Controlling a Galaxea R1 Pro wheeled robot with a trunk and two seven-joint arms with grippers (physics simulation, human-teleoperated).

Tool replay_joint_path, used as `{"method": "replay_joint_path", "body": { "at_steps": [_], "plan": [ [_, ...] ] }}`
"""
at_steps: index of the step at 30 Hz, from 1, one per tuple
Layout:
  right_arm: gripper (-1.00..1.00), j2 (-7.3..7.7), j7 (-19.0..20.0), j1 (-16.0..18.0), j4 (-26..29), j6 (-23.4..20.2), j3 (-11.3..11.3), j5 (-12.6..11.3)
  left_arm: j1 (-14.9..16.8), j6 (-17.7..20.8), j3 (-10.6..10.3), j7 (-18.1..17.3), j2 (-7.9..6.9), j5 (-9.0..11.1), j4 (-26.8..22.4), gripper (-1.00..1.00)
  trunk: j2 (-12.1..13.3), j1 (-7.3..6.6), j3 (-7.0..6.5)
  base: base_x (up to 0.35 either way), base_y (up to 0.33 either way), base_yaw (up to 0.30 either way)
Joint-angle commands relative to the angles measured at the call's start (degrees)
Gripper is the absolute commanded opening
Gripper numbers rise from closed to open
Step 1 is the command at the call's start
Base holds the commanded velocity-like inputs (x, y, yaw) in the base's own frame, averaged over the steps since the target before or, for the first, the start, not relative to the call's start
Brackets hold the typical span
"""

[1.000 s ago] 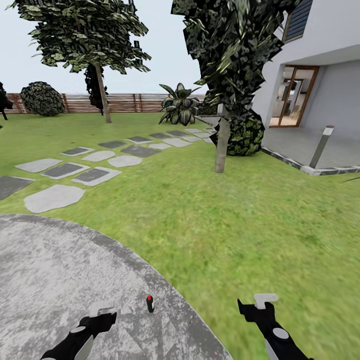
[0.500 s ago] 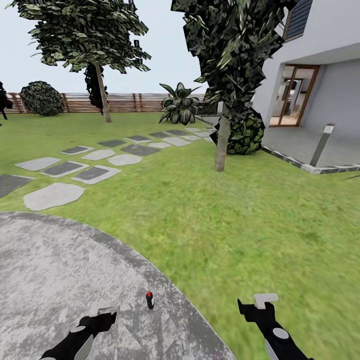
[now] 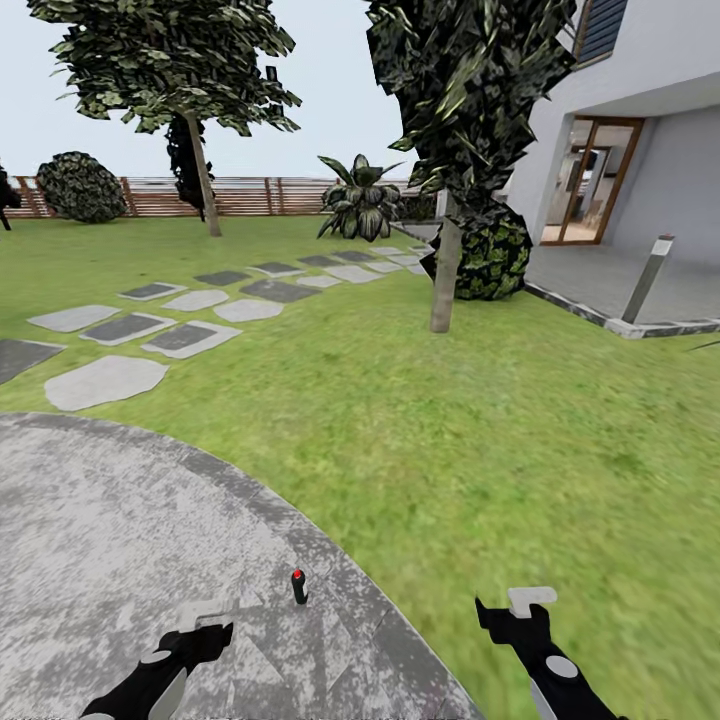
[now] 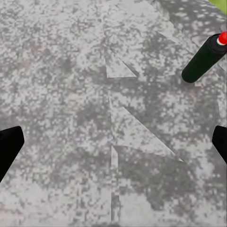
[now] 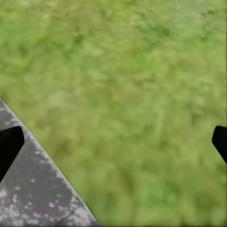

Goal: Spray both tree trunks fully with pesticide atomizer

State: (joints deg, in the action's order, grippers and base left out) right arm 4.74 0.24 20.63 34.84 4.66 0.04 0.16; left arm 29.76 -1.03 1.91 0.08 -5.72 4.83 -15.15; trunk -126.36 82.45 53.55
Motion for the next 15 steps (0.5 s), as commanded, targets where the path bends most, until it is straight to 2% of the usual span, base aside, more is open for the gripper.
{"method": "replay_joint_path", "body": {
  "at_steps": [1,15],
  "plan": [
    [1.0,0.01,0.03,0.03,-0.03,0.17,-0.02,0.02,0.03,-0.11,0.02,0.01,0.0,0.51,0.03,1.0,-0.44,0.21,0.33,0.0,0.0,0.0],
    [1.0,0.01,0.03,0.03,-0.03,0.17,-0.04,0.01,0.12,-0.11,0.02,0.01,0.0,0.45,0.03,1.0,-6.05,3.29,4.11,0.0,0.0,0.0]
  ]
}}
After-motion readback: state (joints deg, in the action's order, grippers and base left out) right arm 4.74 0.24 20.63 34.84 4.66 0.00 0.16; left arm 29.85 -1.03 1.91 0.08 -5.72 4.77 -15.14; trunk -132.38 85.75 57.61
